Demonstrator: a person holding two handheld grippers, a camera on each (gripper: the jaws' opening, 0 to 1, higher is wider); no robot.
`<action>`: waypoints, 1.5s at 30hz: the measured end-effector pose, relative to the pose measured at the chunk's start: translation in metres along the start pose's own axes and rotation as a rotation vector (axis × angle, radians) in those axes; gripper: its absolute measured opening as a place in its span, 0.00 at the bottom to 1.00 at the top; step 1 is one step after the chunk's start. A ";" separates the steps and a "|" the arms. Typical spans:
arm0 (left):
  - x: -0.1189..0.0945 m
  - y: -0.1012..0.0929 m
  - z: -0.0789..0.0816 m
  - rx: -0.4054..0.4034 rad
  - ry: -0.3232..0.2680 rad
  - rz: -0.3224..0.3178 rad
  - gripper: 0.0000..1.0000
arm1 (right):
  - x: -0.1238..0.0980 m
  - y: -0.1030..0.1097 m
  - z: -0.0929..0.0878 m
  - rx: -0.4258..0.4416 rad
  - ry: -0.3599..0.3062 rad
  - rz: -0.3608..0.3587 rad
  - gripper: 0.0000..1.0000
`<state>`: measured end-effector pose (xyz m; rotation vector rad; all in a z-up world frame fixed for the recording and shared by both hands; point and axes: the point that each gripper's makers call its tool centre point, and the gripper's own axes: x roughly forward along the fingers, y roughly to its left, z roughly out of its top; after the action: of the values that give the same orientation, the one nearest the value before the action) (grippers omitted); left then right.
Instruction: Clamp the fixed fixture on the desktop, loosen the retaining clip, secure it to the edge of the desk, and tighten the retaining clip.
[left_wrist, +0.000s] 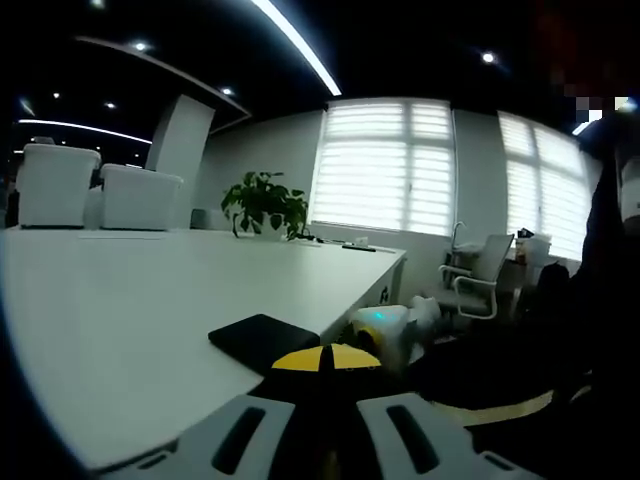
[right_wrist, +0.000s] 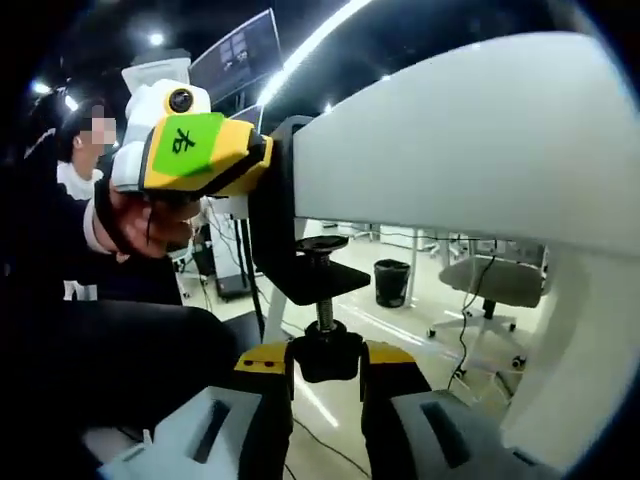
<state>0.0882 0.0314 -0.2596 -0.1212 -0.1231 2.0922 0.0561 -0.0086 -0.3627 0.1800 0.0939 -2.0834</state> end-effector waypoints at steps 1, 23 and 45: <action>0.000 0.000 0.000 0.001 -0.001 -0.002 0.01 | 0.000 0.000 0.000 0.001 -0.005 0.000 0.24; 0.001 0.001 -0.001 0.000 -0.008 -0.003 0.01 | -0.022 -0.010 0.013 0.090 -0.113 -0.583 0.51; 0.000 0.000 0.000 -0.011 -0.033 -0.028 0.01 | -0.011 -0.028 0.004 0.042 -0.037 -0.939 0.24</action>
<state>0.0885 0.0314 -0.2592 -0.0913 -0.1557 2.0662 0.0373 0.0141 -0.3575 0.1321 0.1271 -3.0253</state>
